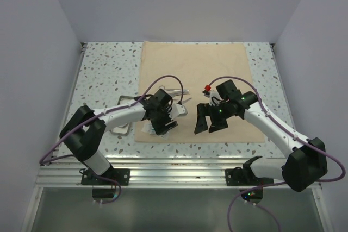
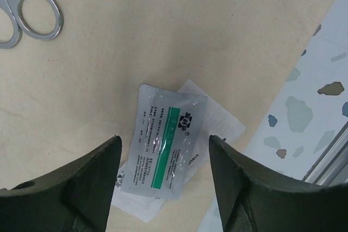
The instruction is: Prepare the surgical pack
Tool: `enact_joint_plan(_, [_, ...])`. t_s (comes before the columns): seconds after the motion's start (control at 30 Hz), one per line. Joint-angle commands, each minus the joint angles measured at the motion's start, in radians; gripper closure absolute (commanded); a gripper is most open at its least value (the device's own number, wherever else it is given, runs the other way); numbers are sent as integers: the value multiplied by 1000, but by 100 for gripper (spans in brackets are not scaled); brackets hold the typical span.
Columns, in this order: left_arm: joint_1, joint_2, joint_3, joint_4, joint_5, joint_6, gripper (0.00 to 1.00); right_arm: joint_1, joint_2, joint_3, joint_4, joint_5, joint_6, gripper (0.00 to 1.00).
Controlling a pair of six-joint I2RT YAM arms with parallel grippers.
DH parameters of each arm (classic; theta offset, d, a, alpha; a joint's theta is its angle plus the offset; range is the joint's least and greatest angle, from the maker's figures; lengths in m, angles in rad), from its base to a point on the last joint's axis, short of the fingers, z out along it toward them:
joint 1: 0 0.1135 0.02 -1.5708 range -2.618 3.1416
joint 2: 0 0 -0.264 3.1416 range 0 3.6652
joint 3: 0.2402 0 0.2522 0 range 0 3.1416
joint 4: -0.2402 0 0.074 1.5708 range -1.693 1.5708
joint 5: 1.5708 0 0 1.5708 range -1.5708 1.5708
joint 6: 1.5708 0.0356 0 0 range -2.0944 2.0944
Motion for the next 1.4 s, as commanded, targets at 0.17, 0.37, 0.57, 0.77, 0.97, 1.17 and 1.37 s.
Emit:
enact_joint_plan(0.17, [0, 64, 28, 2, 57, 54, 33, -1, -1, 12, 6, -24, -9, 13])
enact_joint_plan(0.37, [11, 87, 33, -1, 54, 61, 36, 1, 2, 0, 15, -27, -11, 13])
enact_joint_plan(0.57, [43, 94, 59, -24, 92, 68, 46, 1, 1, 0, 11, -19, -17, 13])
enact_joint_plan(0.77, [54, 90, 76, -31, 92, 62, 55, -1, 7, 6, 14, -26, -15, 13])
enact_joint_plan(0.97, [54, 59, 88, -33, 74, 31, 64, 1, 10, 4, 15, -26, -20, 13])
enact_joint_plan(1.17, [54, 27, 79, -36, 46, 8, 71, 1, 16, 0, 22, -32, -20, 13])
enact_joint_plan(1.37, [80, -42, 85, -41, -28, -53, 71, -1, 16, -2, 23, -36, -20, 13])
